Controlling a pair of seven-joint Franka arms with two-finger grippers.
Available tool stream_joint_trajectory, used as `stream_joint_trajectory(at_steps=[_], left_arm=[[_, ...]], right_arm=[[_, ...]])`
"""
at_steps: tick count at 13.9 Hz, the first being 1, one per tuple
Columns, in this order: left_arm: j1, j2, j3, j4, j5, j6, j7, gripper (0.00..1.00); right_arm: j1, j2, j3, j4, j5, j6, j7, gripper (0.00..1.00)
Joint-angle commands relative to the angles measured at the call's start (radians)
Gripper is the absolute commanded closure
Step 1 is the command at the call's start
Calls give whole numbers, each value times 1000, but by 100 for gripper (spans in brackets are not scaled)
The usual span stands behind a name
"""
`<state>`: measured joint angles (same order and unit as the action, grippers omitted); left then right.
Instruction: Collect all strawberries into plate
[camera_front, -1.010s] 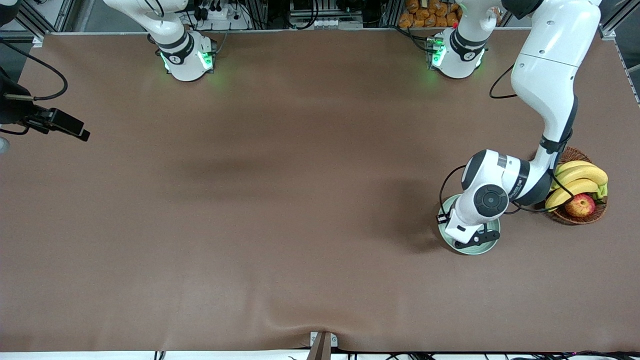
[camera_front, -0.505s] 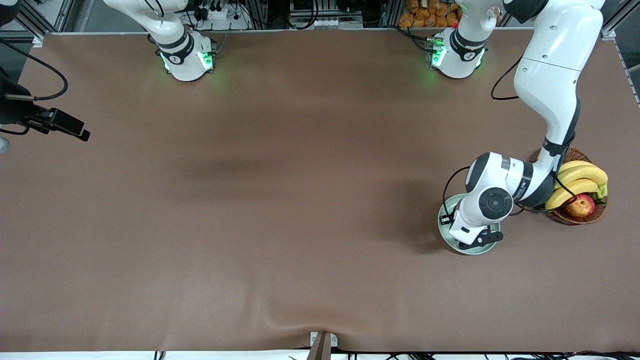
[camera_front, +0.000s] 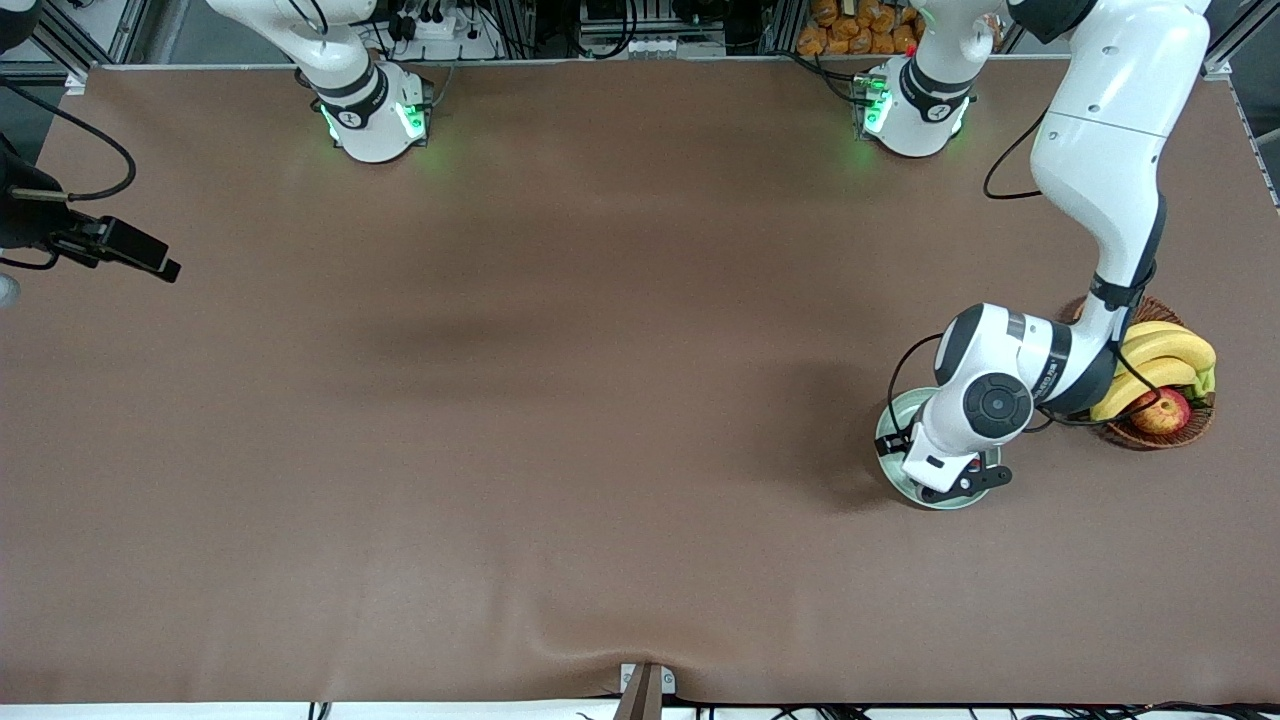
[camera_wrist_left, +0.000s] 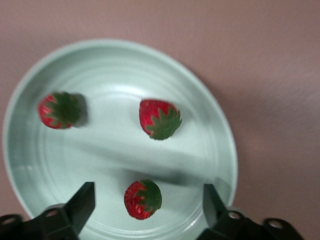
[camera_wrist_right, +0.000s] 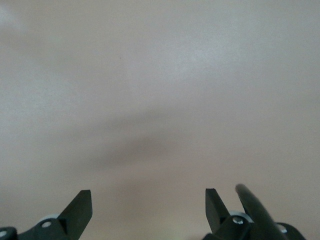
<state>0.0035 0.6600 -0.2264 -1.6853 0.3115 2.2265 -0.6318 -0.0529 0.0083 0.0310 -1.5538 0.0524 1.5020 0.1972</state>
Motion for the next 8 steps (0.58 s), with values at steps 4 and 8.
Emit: stream_joint_trajectory(at_steps=[4,8], left_arm=[[15,-253,-47,-16,-61,-152,26,0],[16,-371,-50,-14,-138,-273,122,0]], right_arm=[[-16,6,10,12,1,-12,-10,0],[-18,4,10,12,1,-12,-10,0]])
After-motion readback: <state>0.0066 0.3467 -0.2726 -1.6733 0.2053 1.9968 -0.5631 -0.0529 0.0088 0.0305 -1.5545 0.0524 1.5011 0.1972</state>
